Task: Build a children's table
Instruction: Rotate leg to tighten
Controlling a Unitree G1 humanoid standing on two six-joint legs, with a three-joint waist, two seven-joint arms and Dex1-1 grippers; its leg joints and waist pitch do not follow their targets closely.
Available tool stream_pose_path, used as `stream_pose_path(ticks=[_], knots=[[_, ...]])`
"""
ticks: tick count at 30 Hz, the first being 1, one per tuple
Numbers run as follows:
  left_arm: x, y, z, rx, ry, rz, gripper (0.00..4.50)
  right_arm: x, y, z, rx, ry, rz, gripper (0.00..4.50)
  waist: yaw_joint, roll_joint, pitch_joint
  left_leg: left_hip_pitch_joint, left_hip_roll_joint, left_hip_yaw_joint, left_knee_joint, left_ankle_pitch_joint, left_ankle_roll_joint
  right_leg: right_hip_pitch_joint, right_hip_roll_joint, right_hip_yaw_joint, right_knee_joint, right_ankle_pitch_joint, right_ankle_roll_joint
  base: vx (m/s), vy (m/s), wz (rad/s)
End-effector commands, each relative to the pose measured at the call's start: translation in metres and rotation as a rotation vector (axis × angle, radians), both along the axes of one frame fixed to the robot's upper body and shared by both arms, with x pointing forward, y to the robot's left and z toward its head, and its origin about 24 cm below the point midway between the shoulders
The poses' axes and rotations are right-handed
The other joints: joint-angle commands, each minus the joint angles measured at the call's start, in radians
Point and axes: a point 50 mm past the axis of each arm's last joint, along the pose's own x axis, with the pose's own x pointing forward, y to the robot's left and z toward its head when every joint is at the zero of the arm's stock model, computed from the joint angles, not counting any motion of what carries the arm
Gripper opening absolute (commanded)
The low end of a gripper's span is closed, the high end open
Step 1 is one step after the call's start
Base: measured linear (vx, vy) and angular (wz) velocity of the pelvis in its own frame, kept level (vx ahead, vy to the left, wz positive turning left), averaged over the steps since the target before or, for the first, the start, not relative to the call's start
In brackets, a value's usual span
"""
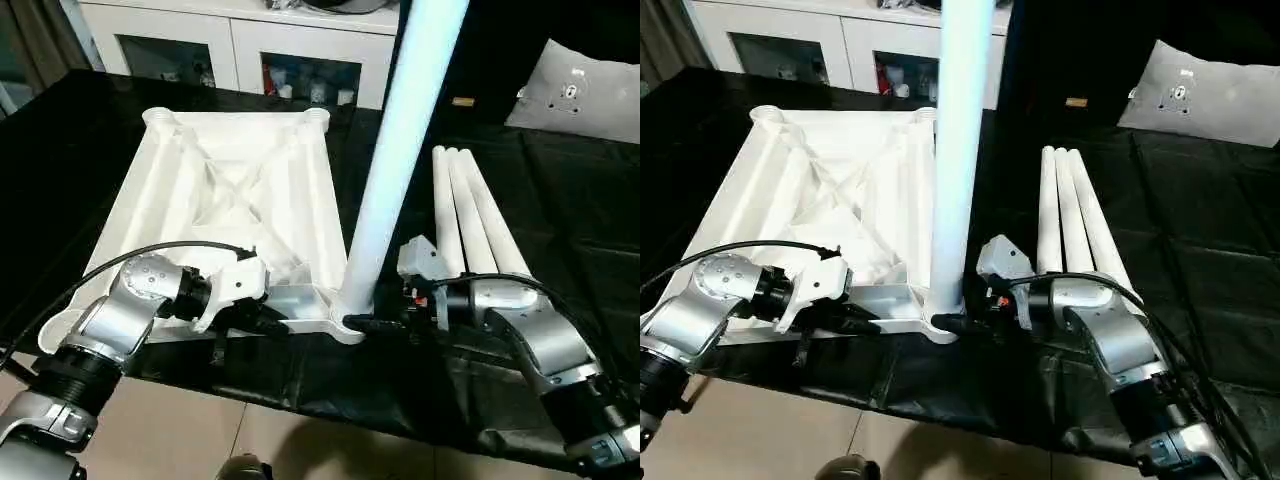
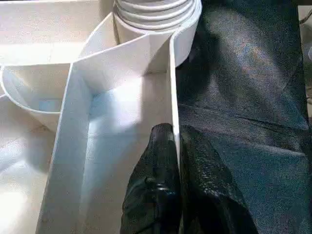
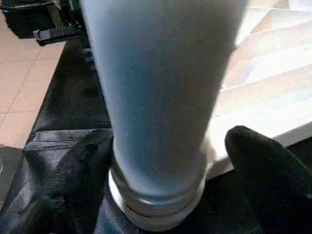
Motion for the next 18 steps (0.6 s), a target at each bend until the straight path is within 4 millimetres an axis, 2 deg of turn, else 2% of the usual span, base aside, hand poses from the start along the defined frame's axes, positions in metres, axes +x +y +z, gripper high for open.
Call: stream_pose_path(ticks=[1,3,11,14,18], knots=[[-0.0059,-0.0134,0.0008,0.005,0.011,-0.120,0.00,0.0032,-0.0006,0.0022,-0.008,-0.005,0.020,3.61,-0.004,0.001,-0.060,0.022,0.029,-0.001,-0.065,-0.160,0.033,0.042,-0.059,0.022,-0.060,0.007,-0.253,0.000,0.000,0.00],[-0.0058,-0.0136,0.0005,0.007,0.013,-0.127,0.00,0.0033,0.0006,0.0011,-0.005,0.010,0.052,3.38,-0.005,-0.002,-0.057,0.022,0.030,0.000,-0.066,-0.169,0.032,0.040,-0.059,0.023,-0.063,-0.010,-0.253,0.000,0.000,0.00],[-0.0043,-0.0125,0.0015,0.018,0.015,-0.133,0.00,0.0030,0.0023,-0.0009,-0.005,0.034,0.100,2.77,-0.004,0.001,-0.055,0.022,0.032,-0.001,-0.069,-0.180,0.030,0.039,-0.060,0.021,-0.064,-0.032,-0.253,0.000,0.000,0.00],[-0.0050,-0.0116,0.0016,0.015,0.025,-0.132,0.00,-0.0003,0.0019,-0.0042,-0.007,0.063,0.125,2.67,-0.004,0.001,-0.052,0.022,0.032,-0.001,-0.070,-0.189,0.028,0.037,-0.061,0.021,-0.066,-0.043,-0.249,0.000,0.000,0.00],[-0.0052,-0.0100,0.0018,0.010,0.034,-0.123,0.00,-0.0034,0.0025,-0.0068,0.005,0.088,0.131,2.63,-0.006,0.009,-0.042,0.022,0.032,-0.003,-0.076,-0.226,0.020,0.033,-0.059,0.022,-0.071,-0.065,-0.247,0.000,0.000,0.00]])
